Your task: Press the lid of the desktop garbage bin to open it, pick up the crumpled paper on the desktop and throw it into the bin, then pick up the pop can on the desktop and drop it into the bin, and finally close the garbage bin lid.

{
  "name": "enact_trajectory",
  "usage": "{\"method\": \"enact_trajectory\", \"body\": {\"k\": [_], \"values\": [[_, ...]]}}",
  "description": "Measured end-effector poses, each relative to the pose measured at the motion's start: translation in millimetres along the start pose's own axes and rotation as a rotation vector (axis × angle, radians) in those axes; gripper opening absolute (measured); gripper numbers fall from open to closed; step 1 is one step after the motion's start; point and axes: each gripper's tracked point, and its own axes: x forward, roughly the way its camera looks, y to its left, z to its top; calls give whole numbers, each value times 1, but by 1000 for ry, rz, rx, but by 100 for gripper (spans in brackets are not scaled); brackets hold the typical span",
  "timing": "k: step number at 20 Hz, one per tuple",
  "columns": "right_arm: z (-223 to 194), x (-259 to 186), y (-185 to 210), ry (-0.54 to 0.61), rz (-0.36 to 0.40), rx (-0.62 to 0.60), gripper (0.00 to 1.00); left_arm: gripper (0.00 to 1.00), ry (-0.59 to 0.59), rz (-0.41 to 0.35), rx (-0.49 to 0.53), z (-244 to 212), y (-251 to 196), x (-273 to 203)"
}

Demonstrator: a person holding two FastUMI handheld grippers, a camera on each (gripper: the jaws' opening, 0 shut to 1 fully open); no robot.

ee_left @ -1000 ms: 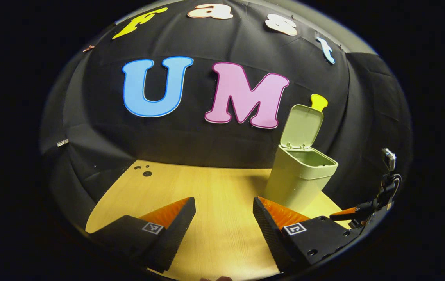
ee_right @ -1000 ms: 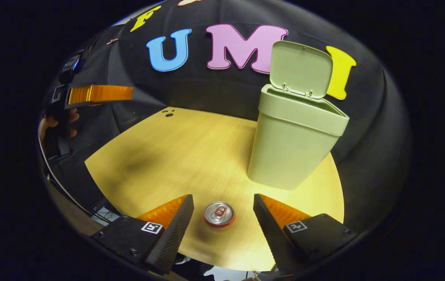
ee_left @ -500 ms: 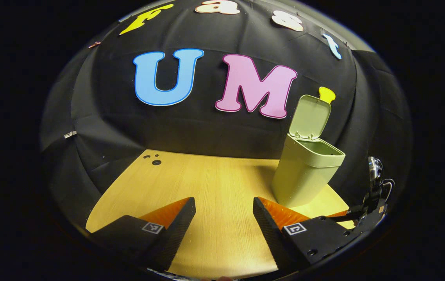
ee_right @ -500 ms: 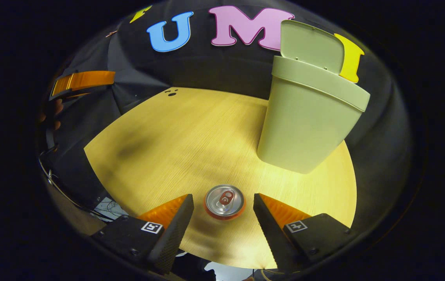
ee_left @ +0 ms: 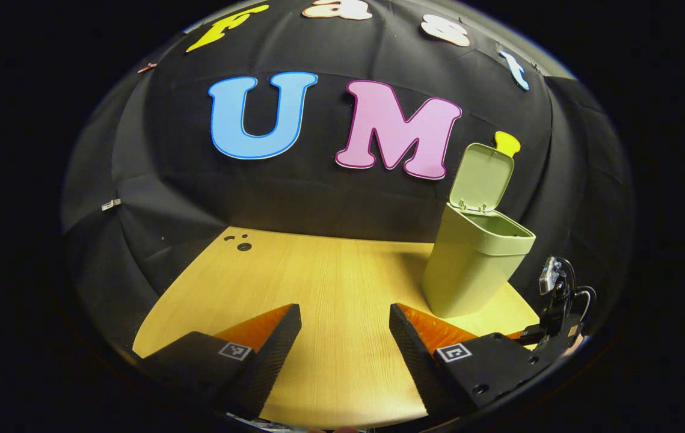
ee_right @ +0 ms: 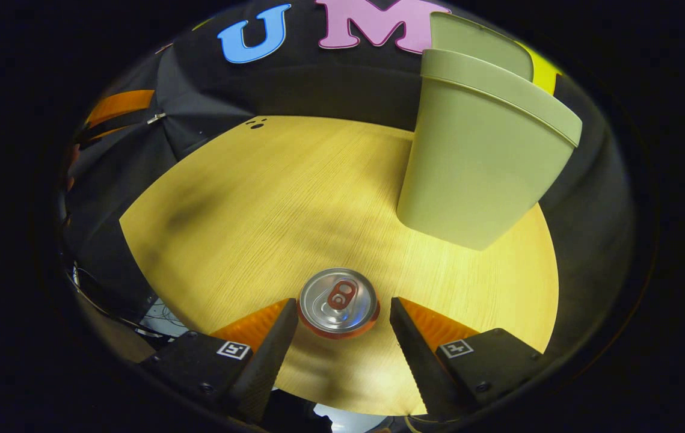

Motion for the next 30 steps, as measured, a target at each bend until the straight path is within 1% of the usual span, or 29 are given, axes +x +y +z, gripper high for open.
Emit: {"method": "enact_trajectory", "body": {"k": [1,2,4,5,6,11,16,18,20,23,25,27,30], "values": [[-4,1,0,15,2,0,97,96,1,0,2,0,-1,0],[-3,3,1,9,4,3,84,96,3,0,3,1,-1,1],[1,-1,0,3,5,3,83,96,4,-1,1,-1,0,1],[1,-2,0,0,6,1,86,96,5,-1,0,-1,0,1],[2,-5,0,-3,8,-1,82,96,5,0,0,0,0,1],[18,-26,0,-48,23,-14,82,95,8,3,-1,-2,1,1],[62,-56,0,-150,41,-15,83,95,6,20,7,-1,4,1],[81,-71,4,-188,74,-19,83,95,2,36,28,1,7,5],[103,-89,9,-226,111,-30,83,95,11,37,28,0,7,8],[138,-117,16,-282,165,-52,82,95,26,19,20,-4,1,13],[160,-128,18,-304,186,-77,82,95,32,28,37,-9,2,16],[181,-137,15,-328,198,-77,82,95,41,46,49,-15,-2,26],[216,-148,8,-384,216,-55,82,95,57,66,19,-22,-1,31]]}}
